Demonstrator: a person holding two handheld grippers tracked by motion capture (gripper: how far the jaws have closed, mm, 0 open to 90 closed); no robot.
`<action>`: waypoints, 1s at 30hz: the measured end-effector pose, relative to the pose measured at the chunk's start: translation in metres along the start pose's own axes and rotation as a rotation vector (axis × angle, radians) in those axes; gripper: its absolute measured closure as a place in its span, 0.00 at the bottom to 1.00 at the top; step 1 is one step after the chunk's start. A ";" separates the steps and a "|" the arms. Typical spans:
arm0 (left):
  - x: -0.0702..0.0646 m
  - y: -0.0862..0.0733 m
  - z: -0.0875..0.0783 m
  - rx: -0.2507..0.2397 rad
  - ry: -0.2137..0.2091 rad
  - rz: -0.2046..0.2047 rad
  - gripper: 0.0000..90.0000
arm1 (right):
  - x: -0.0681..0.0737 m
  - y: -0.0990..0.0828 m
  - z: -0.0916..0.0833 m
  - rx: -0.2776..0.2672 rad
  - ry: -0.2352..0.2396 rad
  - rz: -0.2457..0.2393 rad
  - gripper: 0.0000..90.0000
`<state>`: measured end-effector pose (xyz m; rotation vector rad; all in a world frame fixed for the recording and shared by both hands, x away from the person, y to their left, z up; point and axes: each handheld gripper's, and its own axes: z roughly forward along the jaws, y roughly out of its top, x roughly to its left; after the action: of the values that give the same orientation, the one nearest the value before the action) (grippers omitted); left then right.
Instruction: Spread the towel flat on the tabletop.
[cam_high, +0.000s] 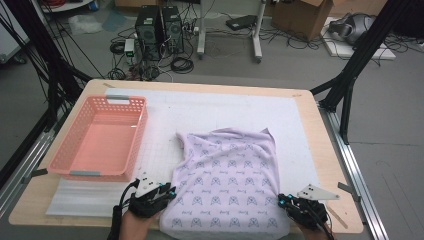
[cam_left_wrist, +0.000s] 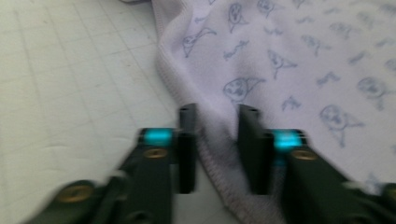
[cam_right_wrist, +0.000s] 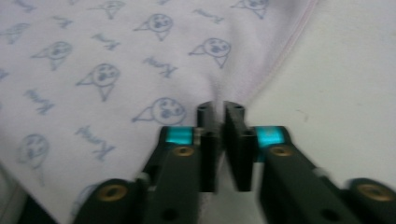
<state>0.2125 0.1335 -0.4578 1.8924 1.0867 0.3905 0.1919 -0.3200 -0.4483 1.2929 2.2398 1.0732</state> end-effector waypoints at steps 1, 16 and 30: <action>0.000 -0.001 -0.002 0.002 0.001 -0.013 0.95 | 0.001 -0.001 -0.001 0.001 0.001 -0.001 0.97; -0.010 -0.026 -0.041 -0.047 -0.052 -0.031 0.74 | 0.010 -0.030 -0.041 -0.013 0.059 -0.005 0.93; 0.003 -0.021 -0.041 -0.139 -0.055 -0.044 0.56 | 0.012 -0.020 -0.039 -0.086 0.006 -0.010 0.67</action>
<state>0.1769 0.1629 -0.4531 1.7439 1.0359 0.3769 0.1497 -0.3326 -0.4364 1.2431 2.1765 1.1581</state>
